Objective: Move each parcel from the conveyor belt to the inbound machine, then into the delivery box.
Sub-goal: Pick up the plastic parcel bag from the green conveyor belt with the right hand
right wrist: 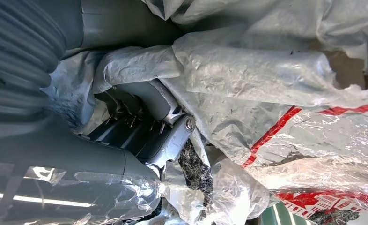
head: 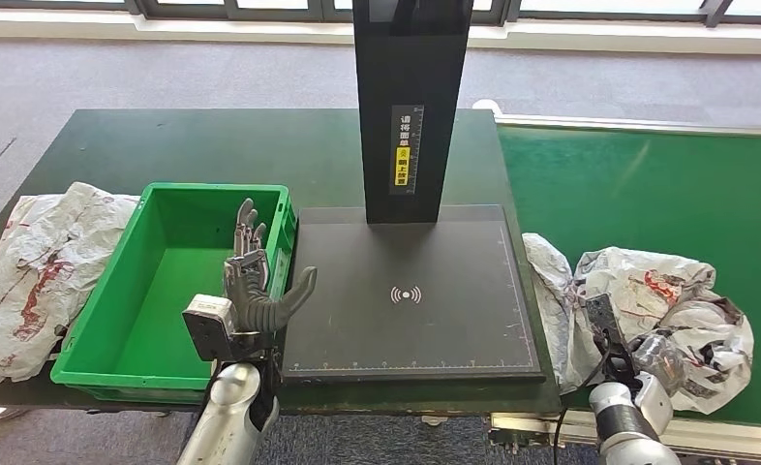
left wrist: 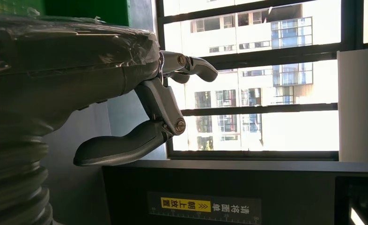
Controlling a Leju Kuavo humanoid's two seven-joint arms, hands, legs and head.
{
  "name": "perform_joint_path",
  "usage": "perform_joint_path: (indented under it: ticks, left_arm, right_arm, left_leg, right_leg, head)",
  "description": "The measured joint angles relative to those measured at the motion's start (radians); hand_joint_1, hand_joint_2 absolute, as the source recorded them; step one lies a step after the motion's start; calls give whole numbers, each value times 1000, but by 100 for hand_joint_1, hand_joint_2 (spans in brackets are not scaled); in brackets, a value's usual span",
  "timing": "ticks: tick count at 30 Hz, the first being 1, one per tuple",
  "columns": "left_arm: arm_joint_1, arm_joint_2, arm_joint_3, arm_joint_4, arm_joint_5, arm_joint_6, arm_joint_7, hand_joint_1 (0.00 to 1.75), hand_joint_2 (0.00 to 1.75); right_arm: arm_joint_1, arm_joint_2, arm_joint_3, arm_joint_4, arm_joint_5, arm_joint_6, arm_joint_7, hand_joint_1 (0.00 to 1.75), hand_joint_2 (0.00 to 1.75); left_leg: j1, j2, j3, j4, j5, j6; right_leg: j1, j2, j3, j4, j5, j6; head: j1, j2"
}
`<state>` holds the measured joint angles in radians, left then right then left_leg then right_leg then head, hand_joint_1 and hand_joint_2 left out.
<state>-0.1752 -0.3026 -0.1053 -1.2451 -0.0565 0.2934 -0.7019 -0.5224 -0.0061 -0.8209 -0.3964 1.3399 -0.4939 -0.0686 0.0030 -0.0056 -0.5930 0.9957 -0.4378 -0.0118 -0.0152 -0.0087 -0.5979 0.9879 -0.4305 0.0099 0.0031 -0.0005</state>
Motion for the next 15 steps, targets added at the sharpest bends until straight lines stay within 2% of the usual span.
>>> perform_joint_path:
  ticks: [4,6,8,12,13,14,15]
  left_arm:
    - [0,0,0,0,0,0,0,0,175]
    - [0,0,0,-1,0,1,0,0,175]
    - [0,0,0,-3,0,1,0,0,175]
    - [2,0,0,-12,-6,-4,0,0,175]
    - [2,0,0,-14,-8,-7,0,0,175]
    - [2,0,0,-14,-9,-10,0,0,175]
    - [2,0,0,-15,-11,-13,0,0,175]
  right_arm:
    - [-1,1,0,0,-1,-1,-1,175,175]
    - [-1,1,0,0,-17,-14,-26,175,175]
    - [-1,5,0,-1,-73,-50,-119,175,175]
    - [-2,51,4,-67,-310,-106,-500,175,175]
    - [3,65,11,-102,-375,-119,-546,175,175]
    - [13,77,28,-144,-453,-137,-550,175,175]
    - [26,85,58,-188,-540,-158,-512,175,175]
  left_leg:
    - [0,0,0,0,0,0]
    - [0,0,0,0,0,0]
    - [0,0,-1,0,0,0]
    - [0,0,0,0,0,0]
    - [0,0,1,0,0,0]
    - [0,0,1,0,0,0]
    - [0,-3,1,0,0,0]
  right_leg:
    - [0,0,0,0,0,0]
    - [0,0,0,0,0,0]
    - [0,0,0,0,0,0]
    - [0,1,-1,0,0,0]
    - [0,1,-1,0,0,0]
    - [0,-1,0,0,0,0]
    - [0,-3,1,0,-1,0]
  head:
    - [0,0]
    - [0,0]
    - [0,0]
    - [0,0]
    - [0,0]
    - [0,0]
    - [0,0]
